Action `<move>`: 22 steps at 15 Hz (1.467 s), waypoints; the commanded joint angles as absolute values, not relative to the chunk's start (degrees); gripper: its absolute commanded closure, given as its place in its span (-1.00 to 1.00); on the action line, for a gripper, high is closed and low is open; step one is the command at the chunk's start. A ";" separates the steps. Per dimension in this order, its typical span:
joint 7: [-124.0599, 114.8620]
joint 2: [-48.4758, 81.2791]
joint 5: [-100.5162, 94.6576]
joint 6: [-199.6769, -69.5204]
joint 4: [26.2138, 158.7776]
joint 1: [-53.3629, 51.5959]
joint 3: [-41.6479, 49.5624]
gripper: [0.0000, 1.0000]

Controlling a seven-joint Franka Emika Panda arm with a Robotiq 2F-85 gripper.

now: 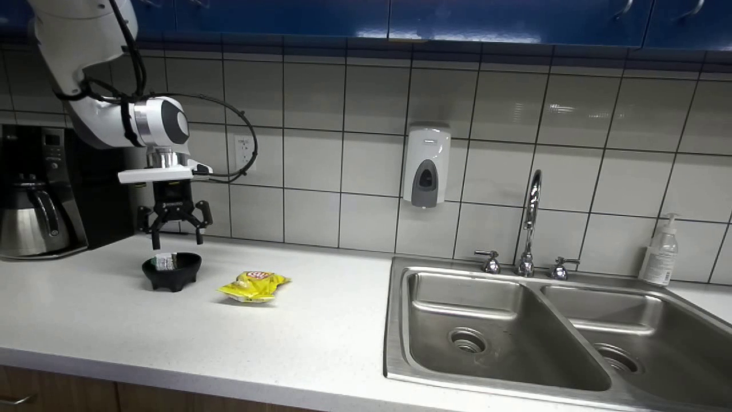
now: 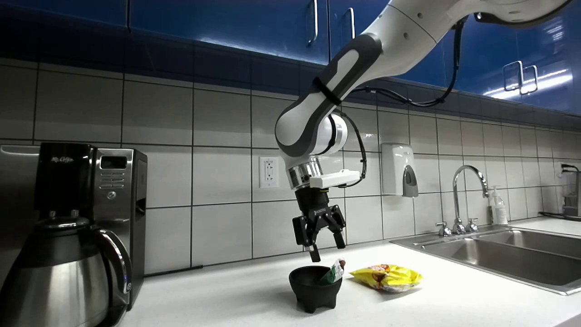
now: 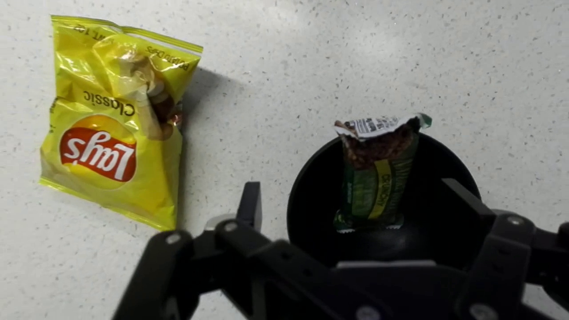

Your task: Put the green packet in the bowl

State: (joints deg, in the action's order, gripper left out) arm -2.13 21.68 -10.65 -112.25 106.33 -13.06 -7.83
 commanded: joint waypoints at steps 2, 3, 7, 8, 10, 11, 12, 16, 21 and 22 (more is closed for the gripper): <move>-0.28 14.17 -7.23 -113.64 111.67 -10.05 -7.55 -1.00; 0.07 12.80 -6.63 -113.59 112.66 -9.49 -7.44 -1.00; 0.45 7.70 -5.29 -115.52 118.00 -8.04 -7.00 -1.00; 0.41 6.34 -5.07 -116.40 119.66 -7.82 -6.84 -1.00; 0.60 3.29 -4.65 -118.20 123.76 -7.38 -6.54 -1.00; 0.65 1.72 -4.52 -119.10 125.90 -7.14 -6.38 -1.00; 0.92 0.11 -4.18 -119.62 127.81 -6.88 -6.19 -1.00; 1.62 -7.13 -2.39 -120.83 134.97 -5.89 -4.90 -1.00; 1.21 -16.73 -2.63 -118.32 140.91 -5.34 -3.39 -1.00; 1.03 -18.63 -2.62 -118.00 142.07 -5.31 -3.25 -1.00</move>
State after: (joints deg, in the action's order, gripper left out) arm -0.05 -11.26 -3.38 -118.96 137.29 -6.15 -3.36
